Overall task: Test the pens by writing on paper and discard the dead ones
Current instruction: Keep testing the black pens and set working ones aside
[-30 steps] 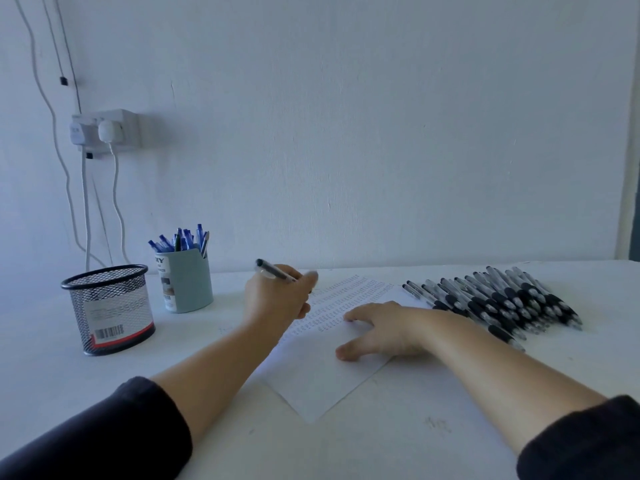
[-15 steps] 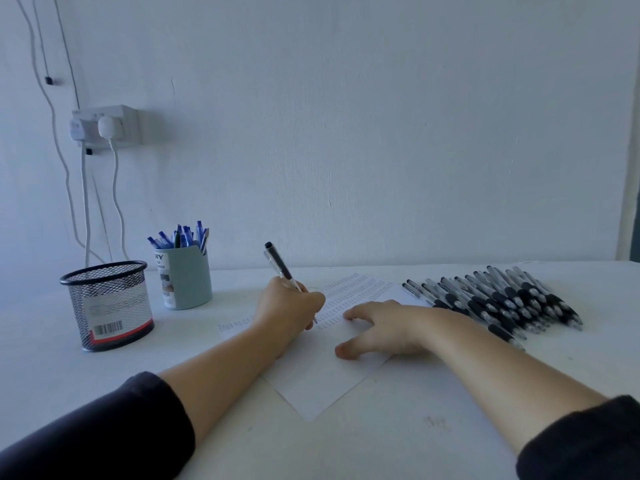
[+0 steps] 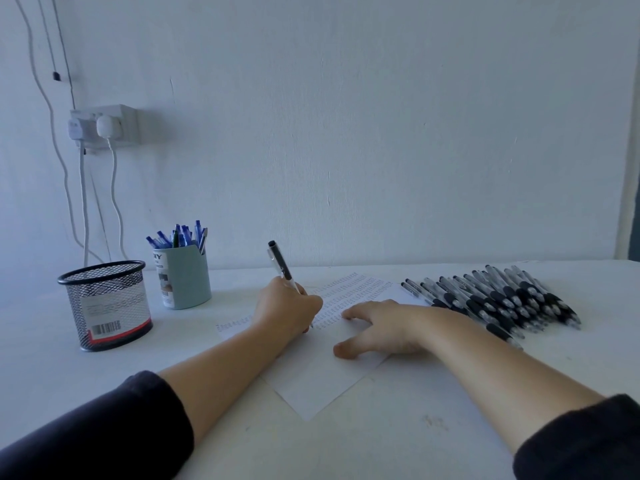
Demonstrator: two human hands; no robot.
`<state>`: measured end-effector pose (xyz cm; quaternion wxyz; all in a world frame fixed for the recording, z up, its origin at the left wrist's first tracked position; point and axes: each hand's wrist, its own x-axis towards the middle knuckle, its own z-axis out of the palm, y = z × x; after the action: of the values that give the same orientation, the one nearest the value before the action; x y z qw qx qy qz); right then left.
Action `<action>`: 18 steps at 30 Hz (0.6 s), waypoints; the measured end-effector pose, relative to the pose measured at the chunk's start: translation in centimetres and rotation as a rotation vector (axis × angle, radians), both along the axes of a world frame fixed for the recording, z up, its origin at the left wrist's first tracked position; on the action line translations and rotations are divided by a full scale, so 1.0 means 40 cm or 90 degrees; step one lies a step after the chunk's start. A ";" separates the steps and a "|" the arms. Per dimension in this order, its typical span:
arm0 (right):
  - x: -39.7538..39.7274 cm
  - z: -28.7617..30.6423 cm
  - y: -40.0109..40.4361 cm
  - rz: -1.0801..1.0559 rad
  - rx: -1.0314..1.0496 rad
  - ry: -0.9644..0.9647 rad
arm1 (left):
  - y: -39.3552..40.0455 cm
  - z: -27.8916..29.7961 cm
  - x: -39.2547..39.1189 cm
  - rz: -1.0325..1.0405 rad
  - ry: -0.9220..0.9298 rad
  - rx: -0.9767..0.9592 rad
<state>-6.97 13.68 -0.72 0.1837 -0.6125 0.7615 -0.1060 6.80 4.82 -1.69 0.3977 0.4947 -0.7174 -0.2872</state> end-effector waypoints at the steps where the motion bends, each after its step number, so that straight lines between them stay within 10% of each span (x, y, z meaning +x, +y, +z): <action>1: -0.001 0.000 0.000 0.000 0.000 0.000 | -0.001 0.000 -0.001 0.002 -0.001 -0.002; 18: 0.001 0.002 0.002 -0.004 0.004 0.000 | -0.002 -0.001 0.001 0.000 0.006 -0.016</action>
<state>-6.94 13.75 -0.64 0.1855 -0.6092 0.7639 -0.1042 6.85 4.75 -1.73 0.4070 0.4883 -0.7191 -0.2807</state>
